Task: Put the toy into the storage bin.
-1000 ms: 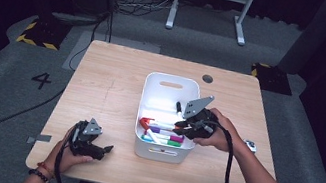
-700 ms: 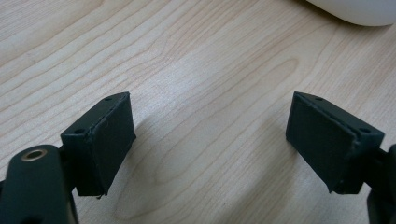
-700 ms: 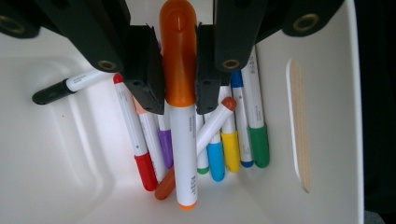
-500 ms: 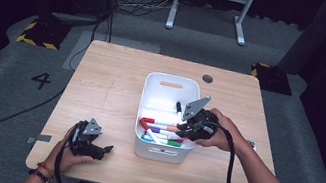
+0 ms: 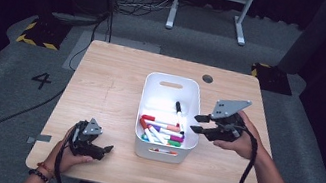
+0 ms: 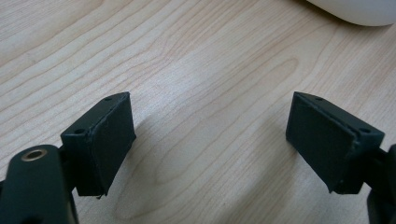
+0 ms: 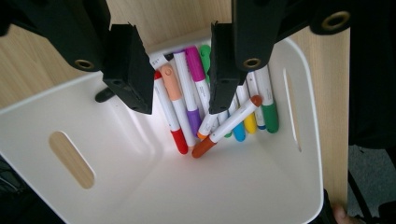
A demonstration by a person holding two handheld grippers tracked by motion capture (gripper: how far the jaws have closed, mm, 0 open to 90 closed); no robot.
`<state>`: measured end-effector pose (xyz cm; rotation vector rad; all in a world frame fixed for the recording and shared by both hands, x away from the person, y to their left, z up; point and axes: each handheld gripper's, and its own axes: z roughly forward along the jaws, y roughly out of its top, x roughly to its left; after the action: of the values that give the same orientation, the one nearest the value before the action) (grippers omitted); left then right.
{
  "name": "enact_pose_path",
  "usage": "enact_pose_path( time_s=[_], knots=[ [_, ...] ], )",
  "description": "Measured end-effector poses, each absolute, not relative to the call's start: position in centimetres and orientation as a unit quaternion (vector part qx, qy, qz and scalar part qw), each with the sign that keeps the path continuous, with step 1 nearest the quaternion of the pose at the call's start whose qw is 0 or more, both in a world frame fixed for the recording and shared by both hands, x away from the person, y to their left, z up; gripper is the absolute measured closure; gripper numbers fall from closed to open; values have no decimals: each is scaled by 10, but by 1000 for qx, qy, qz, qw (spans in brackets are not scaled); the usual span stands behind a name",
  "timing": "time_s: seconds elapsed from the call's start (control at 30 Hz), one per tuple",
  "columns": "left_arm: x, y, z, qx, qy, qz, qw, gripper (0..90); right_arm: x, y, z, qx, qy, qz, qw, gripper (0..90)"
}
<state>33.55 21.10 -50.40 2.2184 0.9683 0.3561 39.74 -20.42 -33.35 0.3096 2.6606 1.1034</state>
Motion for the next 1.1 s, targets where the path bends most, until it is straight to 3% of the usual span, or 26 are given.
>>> enact_pose_path(
  time_s=[0.53, 0.8, 1.1],
  knots=[
    [335, 211, -504, 852, 373, 137, 341, 156, 384, -286, -353, 243, 867, 381, 210, 384],
    [335, 211, -504, 852, 373, 137, 341, 157, 386, -328, -387, 330, 839, 347, 261, 338],
    [336, 211, -504, 852, 372, 137, 341, 157, 389, -374, -428, 419, 796, 351, 261, 310]
  ],
)
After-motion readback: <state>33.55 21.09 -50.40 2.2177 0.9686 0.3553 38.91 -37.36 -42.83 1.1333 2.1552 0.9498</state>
